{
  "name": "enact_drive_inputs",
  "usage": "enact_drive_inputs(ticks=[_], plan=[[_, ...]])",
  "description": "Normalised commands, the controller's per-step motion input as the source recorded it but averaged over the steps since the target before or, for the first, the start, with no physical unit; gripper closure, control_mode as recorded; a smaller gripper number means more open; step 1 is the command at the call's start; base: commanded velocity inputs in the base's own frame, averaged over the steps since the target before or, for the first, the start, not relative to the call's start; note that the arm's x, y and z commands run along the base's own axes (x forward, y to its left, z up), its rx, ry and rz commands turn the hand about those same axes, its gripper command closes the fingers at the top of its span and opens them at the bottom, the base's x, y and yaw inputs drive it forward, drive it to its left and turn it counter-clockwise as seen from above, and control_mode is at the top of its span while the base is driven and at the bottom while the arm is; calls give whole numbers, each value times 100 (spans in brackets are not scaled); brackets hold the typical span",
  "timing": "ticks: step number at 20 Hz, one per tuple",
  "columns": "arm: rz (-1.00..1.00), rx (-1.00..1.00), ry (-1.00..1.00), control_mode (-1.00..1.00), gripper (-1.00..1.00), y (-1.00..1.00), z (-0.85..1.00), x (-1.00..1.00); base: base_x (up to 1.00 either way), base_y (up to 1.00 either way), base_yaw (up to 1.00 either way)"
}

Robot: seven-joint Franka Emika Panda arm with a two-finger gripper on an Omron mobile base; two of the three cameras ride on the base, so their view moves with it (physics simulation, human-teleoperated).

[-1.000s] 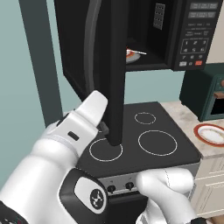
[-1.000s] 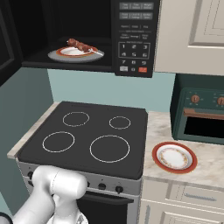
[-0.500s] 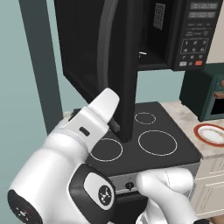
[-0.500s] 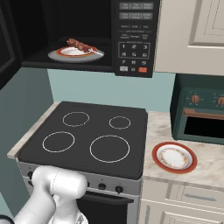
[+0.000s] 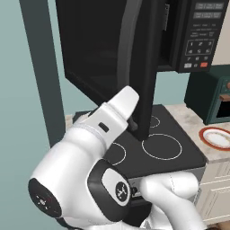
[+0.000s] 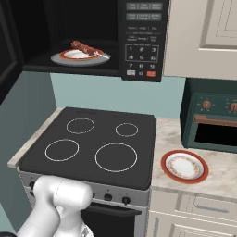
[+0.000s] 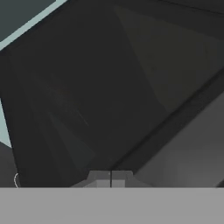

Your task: Pick the kebab skewer from the counter and place it in the microwave. Then turn on the microwave.

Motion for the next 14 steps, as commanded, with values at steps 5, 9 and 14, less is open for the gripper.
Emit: enact_drive_inputs(ticks=[5, 9, 14], plan=[[-5, 0, 0, -100, 100, -40, 9, 8, 0, 0, 0], [-5, 0, 0, -100, 100, -43, 7, 9, 0, 0, 0], [-5, 0, 0, -100, 100, -45, 8, 12, 0, 0, 0]])
